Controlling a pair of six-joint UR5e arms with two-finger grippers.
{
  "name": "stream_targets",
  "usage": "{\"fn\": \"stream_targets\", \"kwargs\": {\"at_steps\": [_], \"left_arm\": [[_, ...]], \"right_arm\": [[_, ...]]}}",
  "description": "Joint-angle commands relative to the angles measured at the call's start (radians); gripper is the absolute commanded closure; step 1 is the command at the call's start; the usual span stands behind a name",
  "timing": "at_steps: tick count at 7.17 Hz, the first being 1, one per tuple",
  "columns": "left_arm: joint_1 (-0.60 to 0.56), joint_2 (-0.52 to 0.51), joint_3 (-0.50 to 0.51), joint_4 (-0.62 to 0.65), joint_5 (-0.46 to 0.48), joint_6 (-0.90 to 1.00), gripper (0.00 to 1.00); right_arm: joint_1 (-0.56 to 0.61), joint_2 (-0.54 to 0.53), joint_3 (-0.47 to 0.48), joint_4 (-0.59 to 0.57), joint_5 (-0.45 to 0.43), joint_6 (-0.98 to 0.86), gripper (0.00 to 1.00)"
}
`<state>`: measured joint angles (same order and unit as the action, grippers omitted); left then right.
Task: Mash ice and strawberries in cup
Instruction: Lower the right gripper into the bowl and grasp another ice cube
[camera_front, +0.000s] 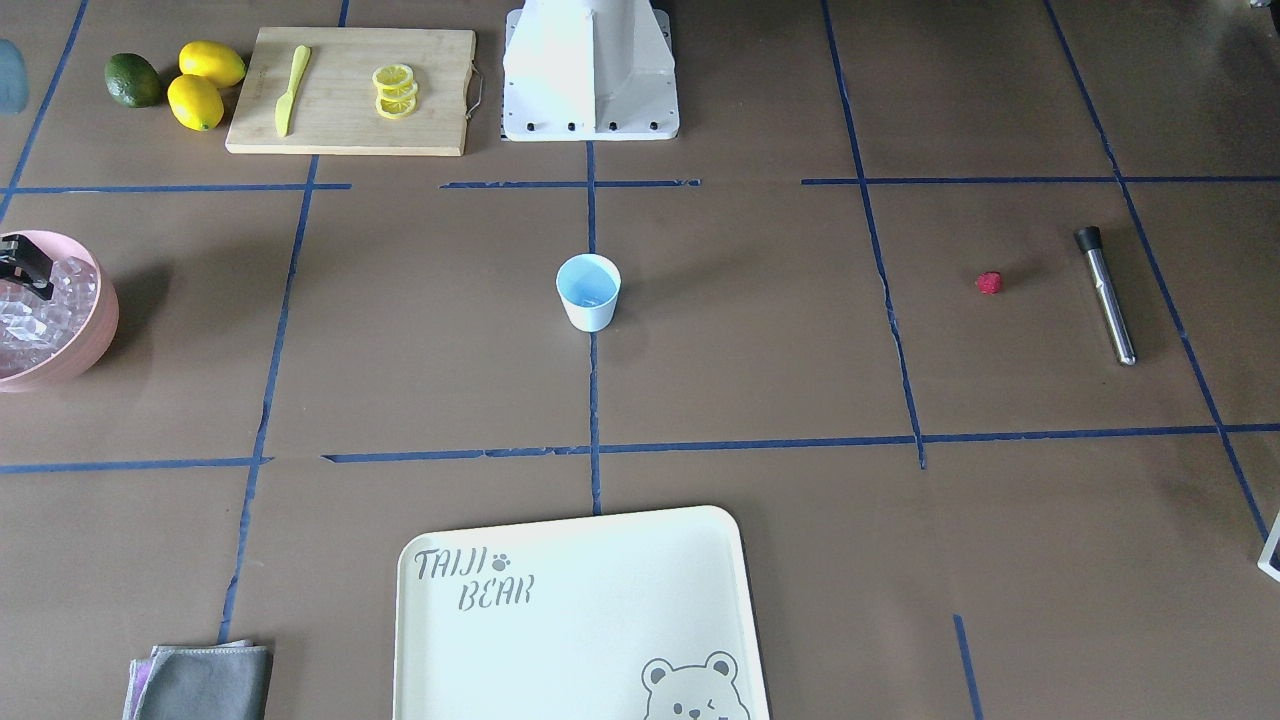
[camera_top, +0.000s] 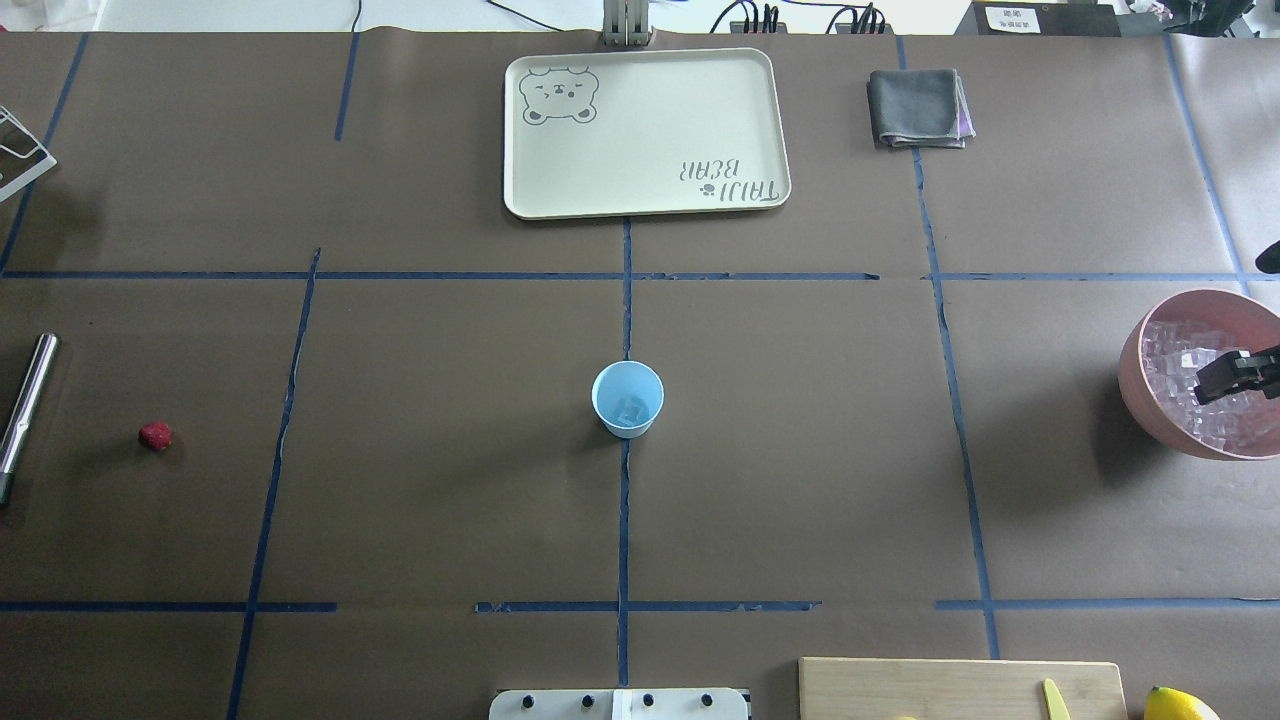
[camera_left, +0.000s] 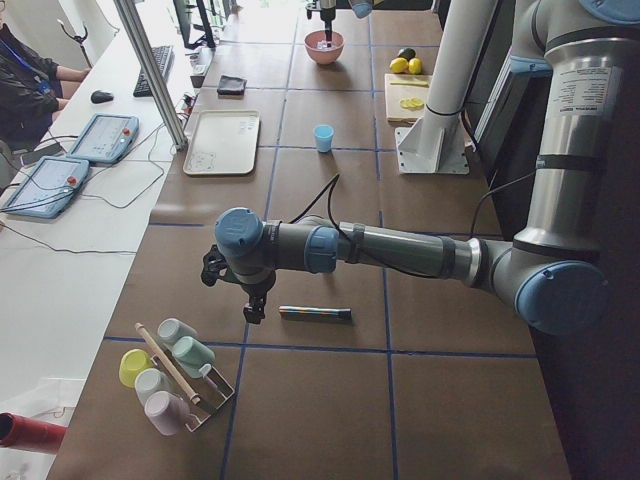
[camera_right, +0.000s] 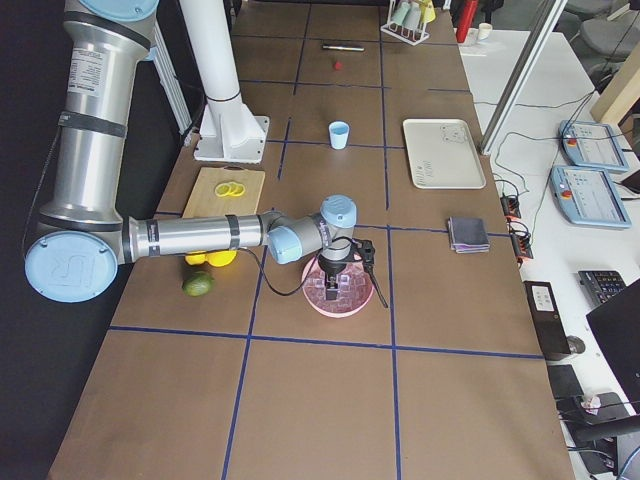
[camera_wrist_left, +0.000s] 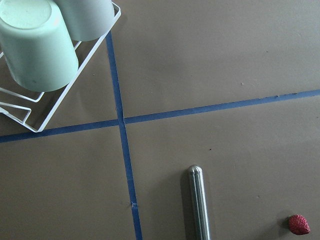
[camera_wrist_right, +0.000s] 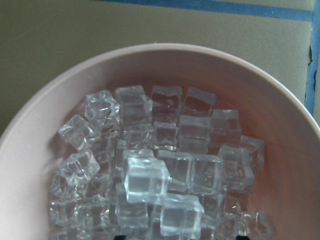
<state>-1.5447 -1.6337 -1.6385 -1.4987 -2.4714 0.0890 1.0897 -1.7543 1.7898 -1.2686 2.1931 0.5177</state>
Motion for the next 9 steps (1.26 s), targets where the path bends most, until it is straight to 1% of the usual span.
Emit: {"fn": "stream_targets", "kwargs": {"at_steps": [1, 9], "left_arm": [[0.0, 0.0, 0.0, 0.0, 0.0, 0.0, 0.0], [0.0, 0.0, 0.0, 0.0, 0.0, 0.0, 0.0]], "right_arm": [[-0.002, 0.002, -0.001, 0.0, -0.003, -0.004, 0.3], [0.002, 0.015, -0.007, 0.0, -0.006, -0.002, 0.31]]}}
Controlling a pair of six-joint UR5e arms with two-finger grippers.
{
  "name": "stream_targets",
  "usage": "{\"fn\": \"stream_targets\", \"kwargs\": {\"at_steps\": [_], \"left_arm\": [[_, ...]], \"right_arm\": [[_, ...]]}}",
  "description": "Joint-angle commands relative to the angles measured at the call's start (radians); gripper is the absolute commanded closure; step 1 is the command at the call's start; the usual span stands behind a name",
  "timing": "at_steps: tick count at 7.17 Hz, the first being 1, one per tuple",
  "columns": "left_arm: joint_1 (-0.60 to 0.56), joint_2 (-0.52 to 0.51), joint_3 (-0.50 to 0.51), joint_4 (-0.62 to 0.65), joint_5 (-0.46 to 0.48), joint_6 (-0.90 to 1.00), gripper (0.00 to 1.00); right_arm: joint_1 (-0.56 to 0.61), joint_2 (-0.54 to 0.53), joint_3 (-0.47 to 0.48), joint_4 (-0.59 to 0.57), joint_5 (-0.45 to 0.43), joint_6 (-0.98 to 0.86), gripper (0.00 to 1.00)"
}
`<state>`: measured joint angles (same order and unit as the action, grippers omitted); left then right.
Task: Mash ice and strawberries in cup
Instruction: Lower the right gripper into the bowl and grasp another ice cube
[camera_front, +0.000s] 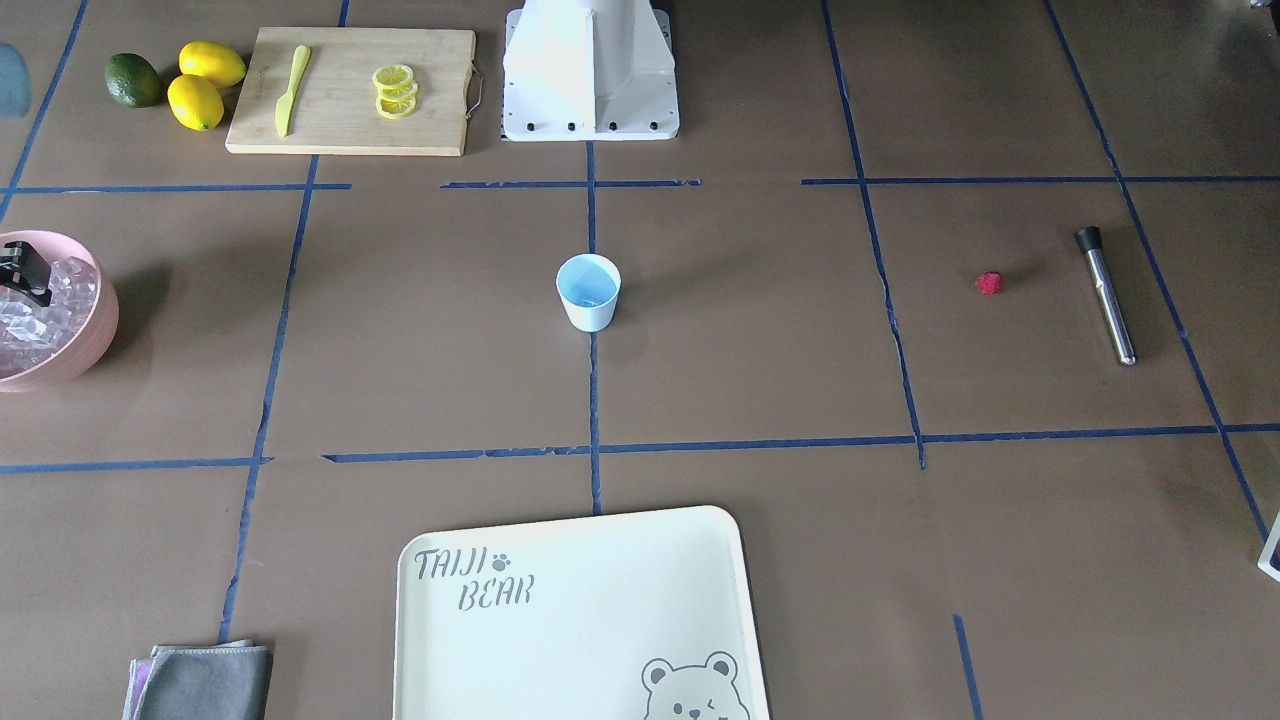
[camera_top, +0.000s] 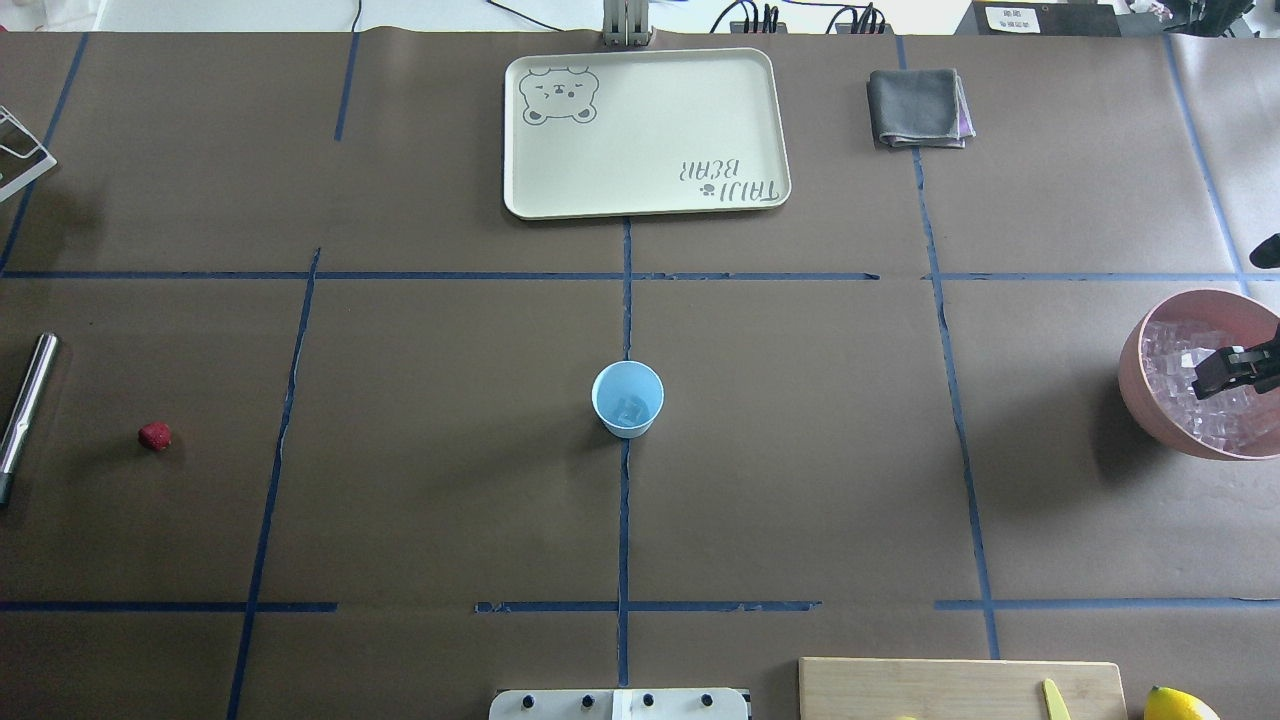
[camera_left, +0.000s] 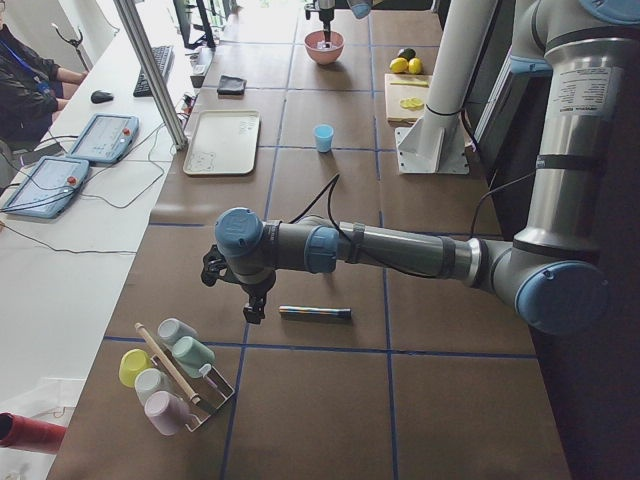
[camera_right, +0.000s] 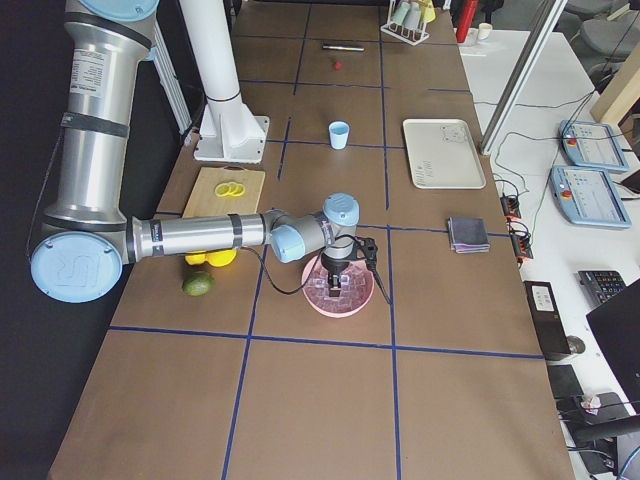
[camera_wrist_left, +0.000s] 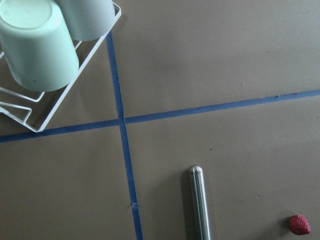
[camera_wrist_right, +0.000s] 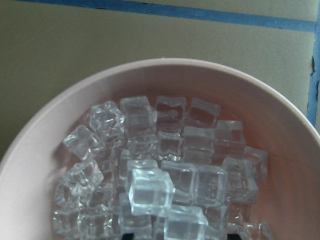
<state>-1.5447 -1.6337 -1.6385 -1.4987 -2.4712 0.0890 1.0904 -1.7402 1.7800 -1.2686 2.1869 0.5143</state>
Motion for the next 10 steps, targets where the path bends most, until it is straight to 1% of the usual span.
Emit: {"fn": "stream_targets", "kwargs": {"at_steps": [1, 5, 6, 7, 8, 9, 10], "left_arm": [[0.0, 0.0, 0.0, 0.0, 0.0, 0.0, 0.0], [-0.002, 0.002, 0.0, 0.0, -0.002, 0.001, 0.0], [-0.002, 0.002, 0.0, 0.0, -0.002, 0.001, 0.0], [-0.002, 0.003, 0.0, 0.0, 0.0, 0.001, 0.0], [-0.002, 0.003, 0.0, 0.0, 0.0, 0.001, 0.0], [-0.002, 0.003, 0.0, 0.0, 0.0, 0.001, 0.0], [-0.002, 0.002, 0.0, 0.0, -0.002, 0.001, 0.0]], "right_arm": [[0.003, 0.001, -0.002, 0.0, -0.001, 0.0, 0.31], [0.0, 0.002, -0.007, -0.003, -0.003, 0.001, 0.31], [0.0, 0.002, -0.011, -0.003, -0.003, 0.001, 0.38], [0.0, 0.002, -0.013, -0.003, -0.003, 0.003, 0.51], [0.002, 0.002, -0.01, -0.003, -0.003, 0.003, 0.84], [0.006, 0.002, -0.001, -0.002, -0.022, 0.003, 1.0], [0.011, 0.002, 0.001, -0.002, -0.026, 0.003, 1.0]]}}
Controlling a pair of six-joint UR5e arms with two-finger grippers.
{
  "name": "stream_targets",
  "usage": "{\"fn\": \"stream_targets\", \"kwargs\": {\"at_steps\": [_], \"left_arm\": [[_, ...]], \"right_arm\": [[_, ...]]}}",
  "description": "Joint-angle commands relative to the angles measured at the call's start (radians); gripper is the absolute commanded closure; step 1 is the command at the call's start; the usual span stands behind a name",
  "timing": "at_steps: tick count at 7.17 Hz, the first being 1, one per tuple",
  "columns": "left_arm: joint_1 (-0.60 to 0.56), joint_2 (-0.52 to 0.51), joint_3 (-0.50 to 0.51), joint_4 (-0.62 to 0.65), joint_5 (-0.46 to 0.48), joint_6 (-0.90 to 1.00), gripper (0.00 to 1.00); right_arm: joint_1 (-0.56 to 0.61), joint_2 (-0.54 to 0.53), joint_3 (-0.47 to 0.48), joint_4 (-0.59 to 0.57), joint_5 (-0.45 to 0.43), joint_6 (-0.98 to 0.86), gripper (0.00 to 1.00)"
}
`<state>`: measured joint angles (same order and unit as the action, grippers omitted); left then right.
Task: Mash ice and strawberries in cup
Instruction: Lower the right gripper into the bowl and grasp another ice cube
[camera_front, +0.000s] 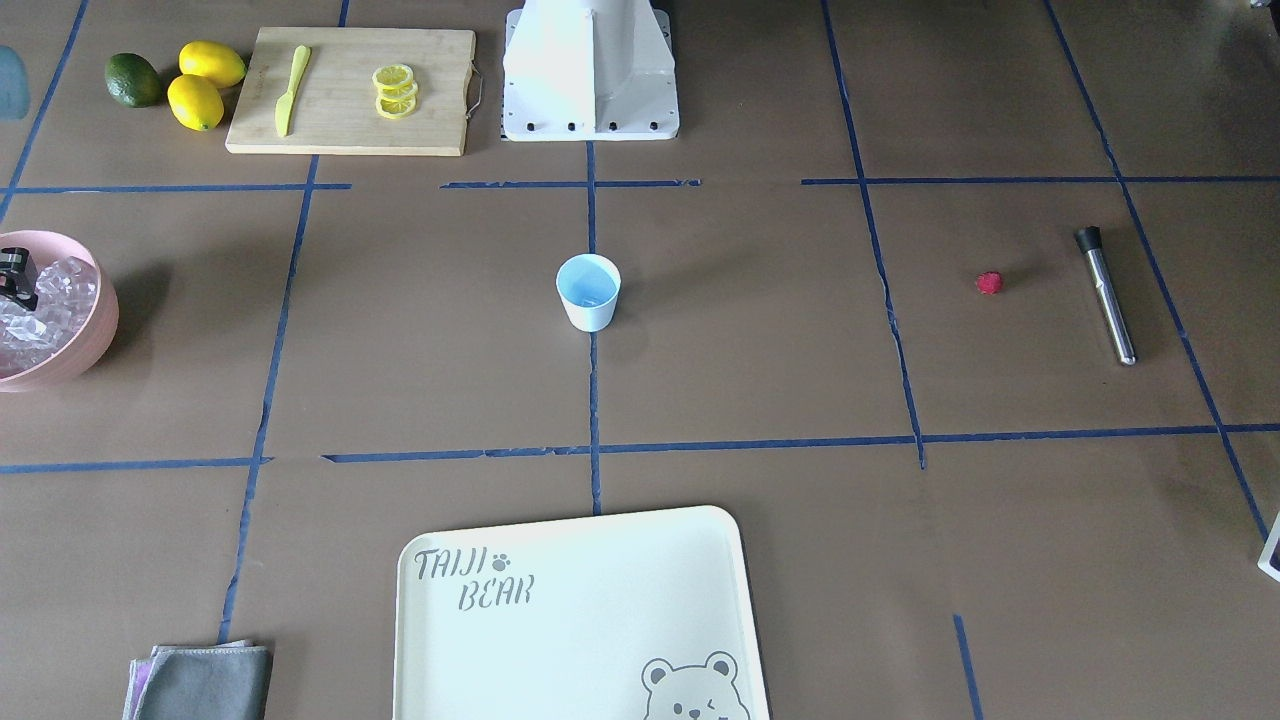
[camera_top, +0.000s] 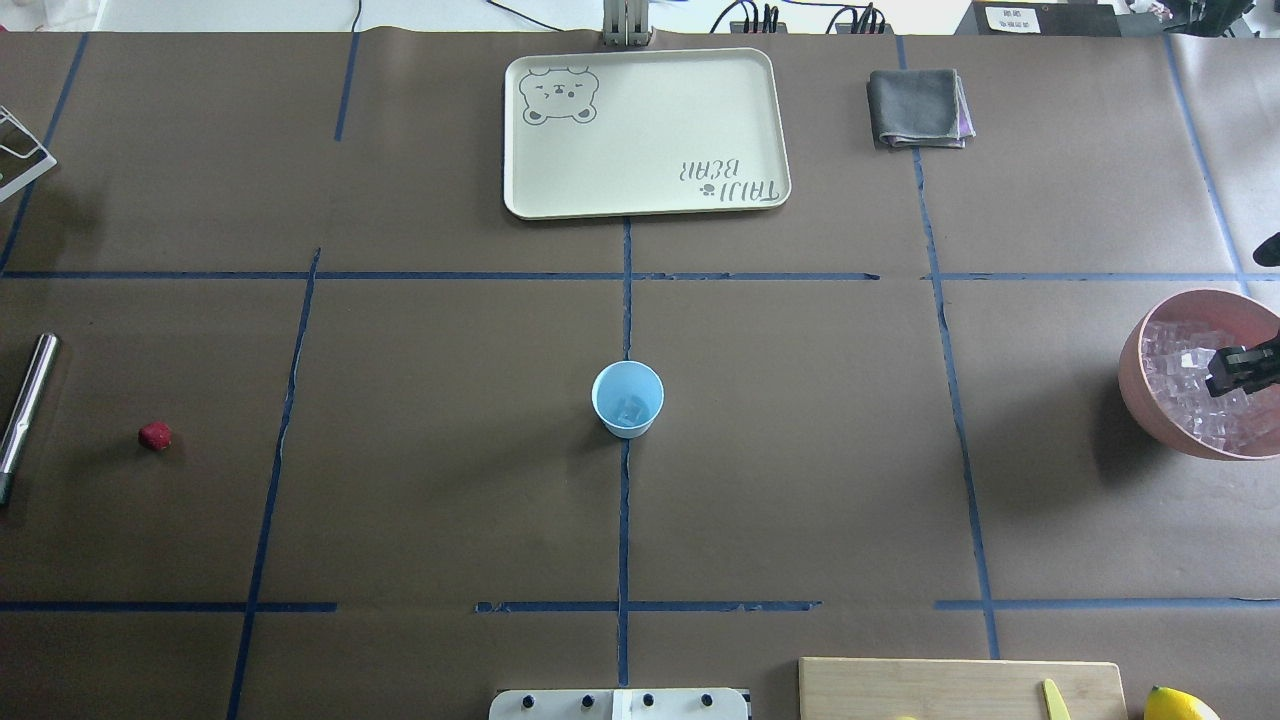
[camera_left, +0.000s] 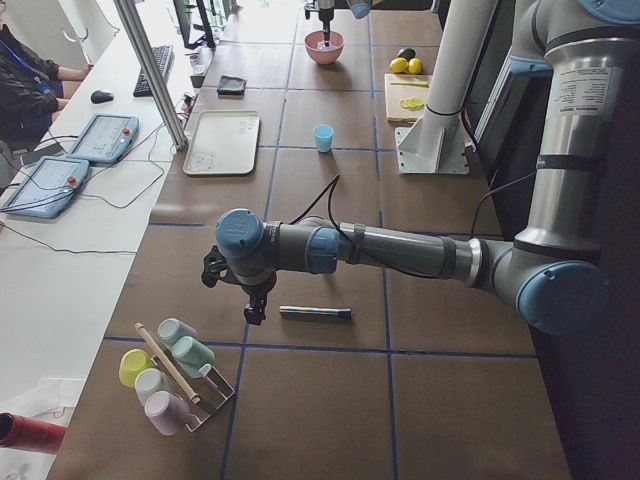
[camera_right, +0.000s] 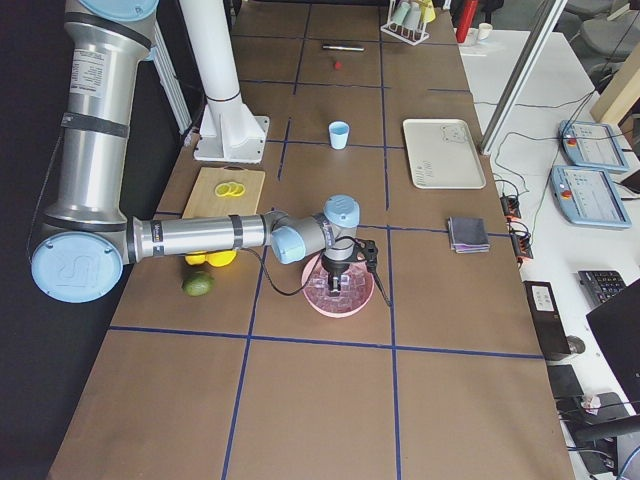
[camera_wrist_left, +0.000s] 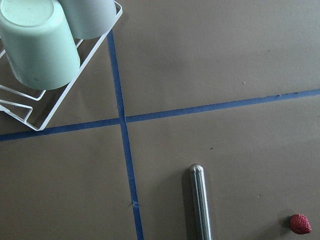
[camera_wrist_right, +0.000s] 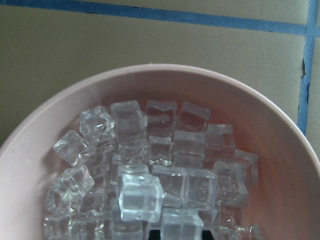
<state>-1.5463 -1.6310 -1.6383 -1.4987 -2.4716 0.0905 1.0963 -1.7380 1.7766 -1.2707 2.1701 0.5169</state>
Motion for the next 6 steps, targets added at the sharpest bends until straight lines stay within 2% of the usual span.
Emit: {"fn": "stream_targets", "kwargs": {"at_steps": [1, 2, 4, 5, 6], "left_arm": [[0.0, -0.001, -0.002, 0.0, -0.001, 0.0, 0.0], [-0.002, 0.002, -0.012, 0.002, -0.001, 0.0, 0.0], [-0.003, 0.007, -0.029, 0.006, -0.001, 0.0, 0.0], [-0.003, 0.007, -0.029, 0.006, -0.001, 0.0, 0.0], [-0.003, 0.007, -0.029, 0.008, -0.001, 0.0, 0.0]], "right_arm": [[0.029, -0.003, 0.02, -0.003, -0.006, -0.001, 1.0], [0.04, -0.023, 0.052, -0.01, -0.006, -0.003, 1.0], [0.045, -0.13, 0.185, -0.018, 0.007, -0.003, 1.0], [0.04, -0.118, 0.24, -0.086, 0.008, 0.0, 1.0], [0.04, -0.042, 0.28, -0.17, 0.019, 0.014, 1.0]]}}
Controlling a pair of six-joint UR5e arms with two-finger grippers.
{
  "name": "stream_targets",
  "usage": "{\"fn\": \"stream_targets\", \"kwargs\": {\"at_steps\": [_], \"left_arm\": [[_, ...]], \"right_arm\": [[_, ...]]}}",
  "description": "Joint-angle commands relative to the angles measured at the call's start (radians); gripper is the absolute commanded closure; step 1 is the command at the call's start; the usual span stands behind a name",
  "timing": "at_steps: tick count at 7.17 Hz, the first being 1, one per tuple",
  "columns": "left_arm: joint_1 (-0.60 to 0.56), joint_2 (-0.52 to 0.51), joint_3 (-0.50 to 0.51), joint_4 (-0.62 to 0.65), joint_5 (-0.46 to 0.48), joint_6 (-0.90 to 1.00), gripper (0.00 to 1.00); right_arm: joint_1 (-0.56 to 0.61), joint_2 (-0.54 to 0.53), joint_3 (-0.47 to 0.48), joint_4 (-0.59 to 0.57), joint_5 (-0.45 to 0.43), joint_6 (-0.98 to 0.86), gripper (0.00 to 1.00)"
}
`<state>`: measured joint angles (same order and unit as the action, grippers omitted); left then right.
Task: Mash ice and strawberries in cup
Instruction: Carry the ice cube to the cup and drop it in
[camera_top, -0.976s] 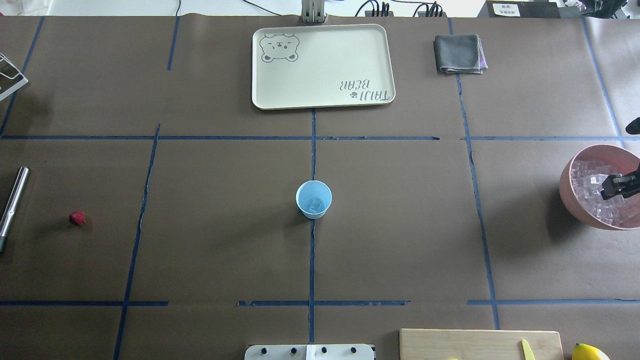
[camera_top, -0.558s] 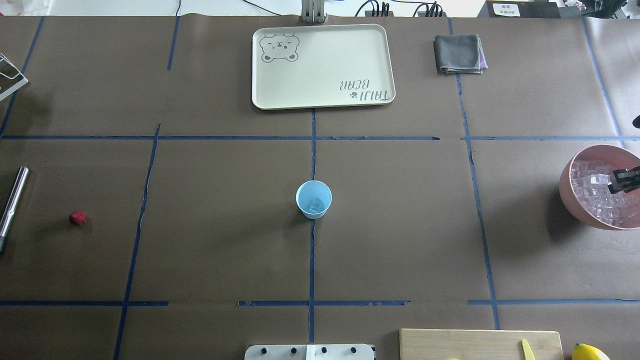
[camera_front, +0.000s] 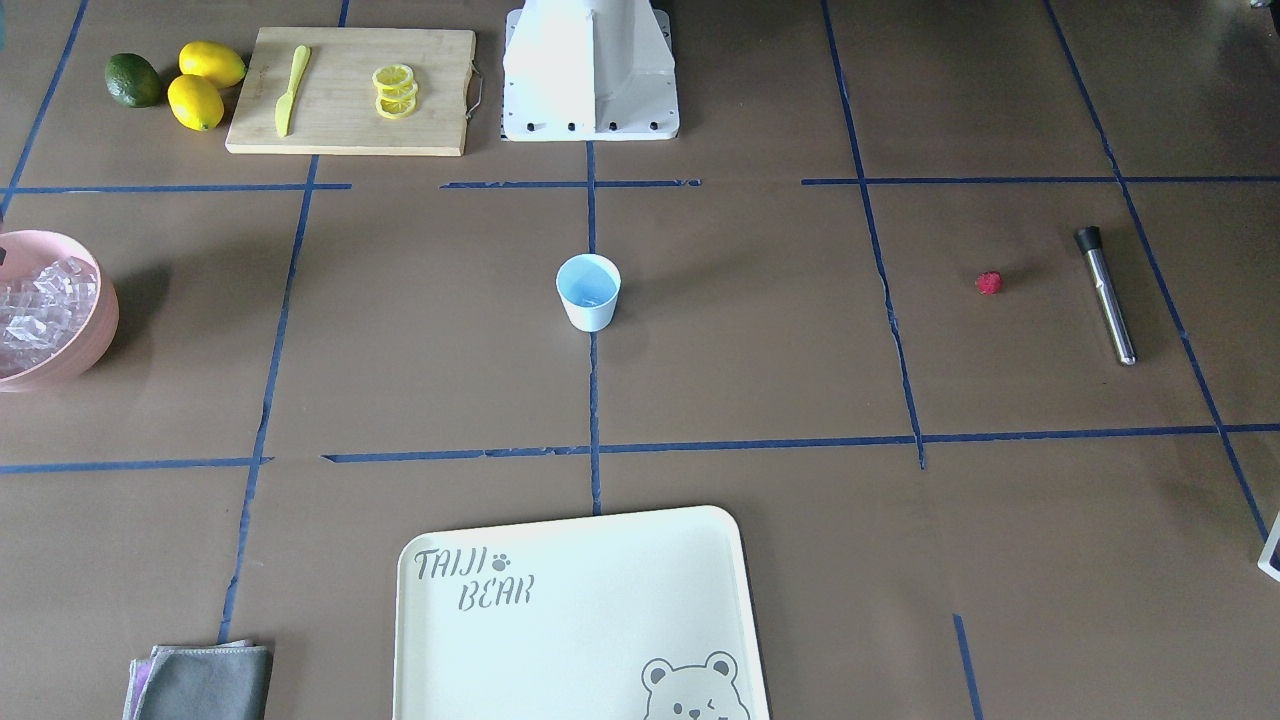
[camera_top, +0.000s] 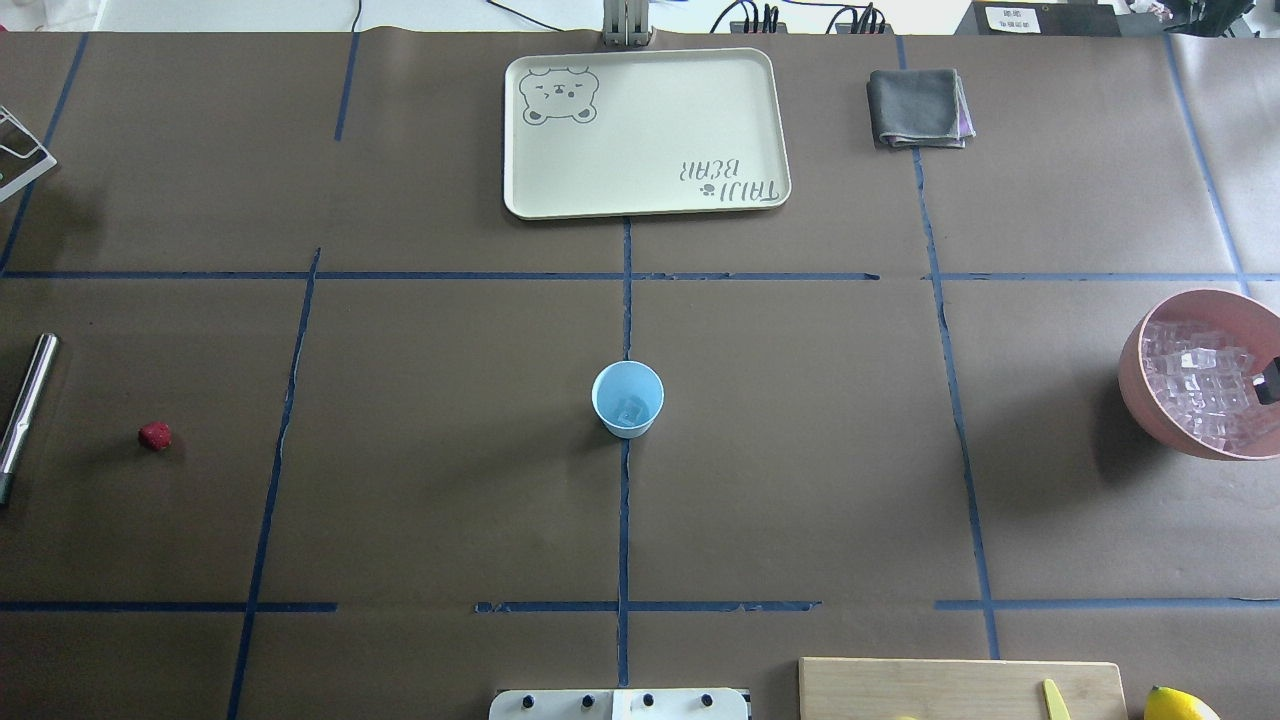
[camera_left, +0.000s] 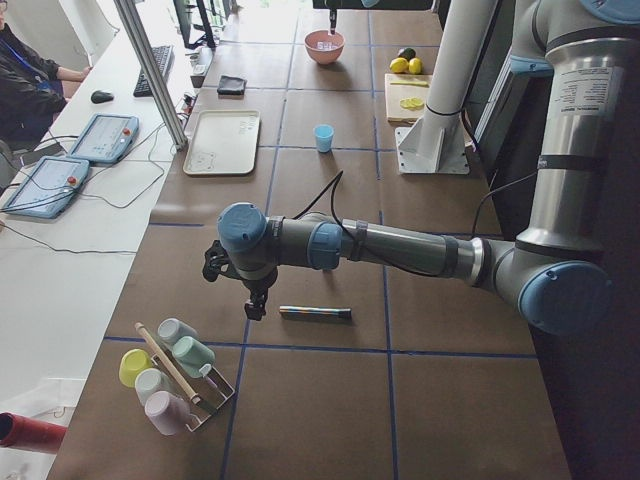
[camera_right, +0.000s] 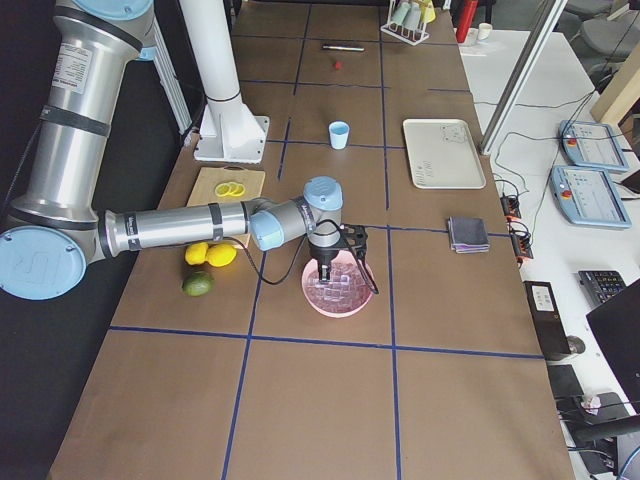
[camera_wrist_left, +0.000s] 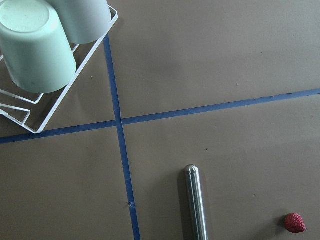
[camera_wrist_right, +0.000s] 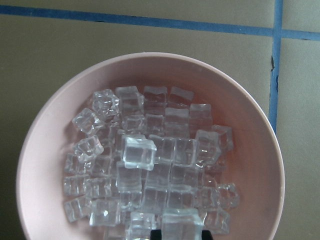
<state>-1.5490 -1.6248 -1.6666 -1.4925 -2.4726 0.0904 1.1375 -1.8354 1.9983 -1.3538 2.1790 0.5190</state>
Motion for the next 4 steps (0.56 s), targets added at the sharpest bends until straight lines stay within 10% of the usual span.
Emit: {"fn": "stream_targets", "kwargs": {"at_steps": [1, 4], "left_arm": [[0.0, 0.0, -0.001, 0.001, 0.0, 0.0, 0.0], [0.0, 0.0, -0.001, 0.003, 0.001, -0.001, 0.0]], "right_arm": [[-0.002, 0.143, 0.071, -0.141, 0.063, 0.013, 1.0], [-0.136, 0.587, 0.056, -0.432, 0.139, 0.294, 1.0]]}}
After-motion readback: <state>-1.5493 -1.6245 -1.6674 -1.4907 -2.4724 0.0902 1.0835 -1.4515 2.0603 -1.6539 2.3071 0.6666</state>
